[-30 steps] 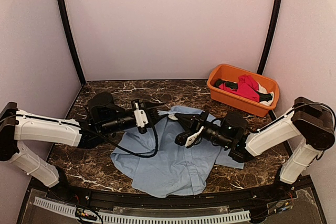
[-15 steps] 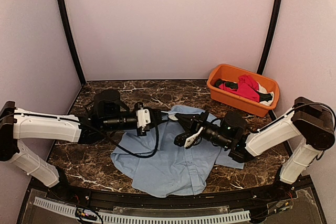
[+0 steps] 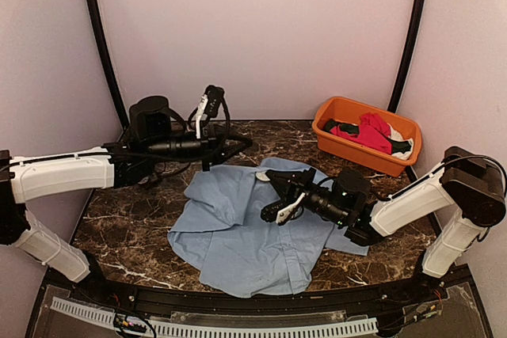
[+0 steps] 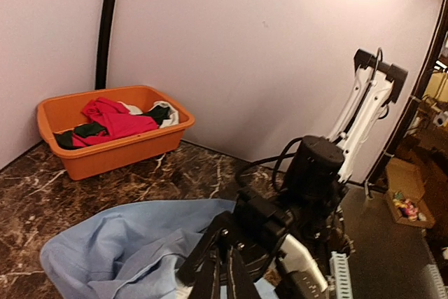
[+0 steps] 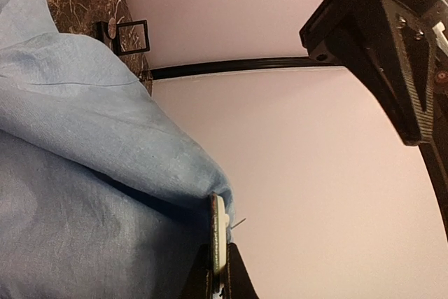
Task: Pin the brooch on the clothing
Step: Pass from the right arm to the left
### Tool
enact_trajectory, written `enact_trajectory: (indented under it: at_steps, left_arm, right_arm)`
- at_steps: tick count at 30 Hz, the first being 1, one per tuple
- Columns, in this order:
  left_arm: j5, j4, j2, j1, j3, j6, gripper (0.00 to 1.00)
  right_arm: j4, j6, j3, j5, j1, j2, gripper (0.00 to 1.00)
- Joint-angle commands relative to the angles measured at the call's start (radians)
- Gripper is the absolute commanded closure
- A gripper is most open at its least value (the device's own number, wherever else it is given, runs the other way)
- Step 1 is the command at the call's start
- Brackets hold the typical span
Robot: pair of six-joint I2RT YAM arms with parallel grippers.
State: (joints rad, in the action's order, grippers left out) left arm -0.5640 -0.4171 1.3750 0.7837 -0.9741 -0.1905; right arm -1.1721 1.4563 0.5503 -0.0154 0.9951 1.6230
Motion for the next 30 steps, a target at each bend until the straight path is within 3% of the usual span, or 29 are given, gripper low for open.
enact_trajectory:
  at_steps: [1, 6, 22, 30]
  left_arm:
    - [-0.175, 0.180, 0.062, 0.003, -0.117, -0.299, 0.96]
    - [-0.197, 0.237, 0.086, 0.003, -0.134, -0.384, 0.97]
    - [-0.236, 0.164, 0.119, -0.026, -0.005, -0.651, 0.99]
    - [-0.218, 0.162, 0.177, -0.042, -0.007, -0.670, 0.88]
  right_arm:
    - [-0.031, 0.020, 0.011, -0.033, 0.008, -0.034, 1.00]
    - [-0.038, 0.028, 0.012, -0.041, 0.007, -0.038, 1.00]
    - [-0.051, 0.031, 0.014, -0.049, 0.007, -0.037, 1.00]
    - [-0.052, 0.030, 0.011, -0.051, 0.009, -0.043, 1.00]
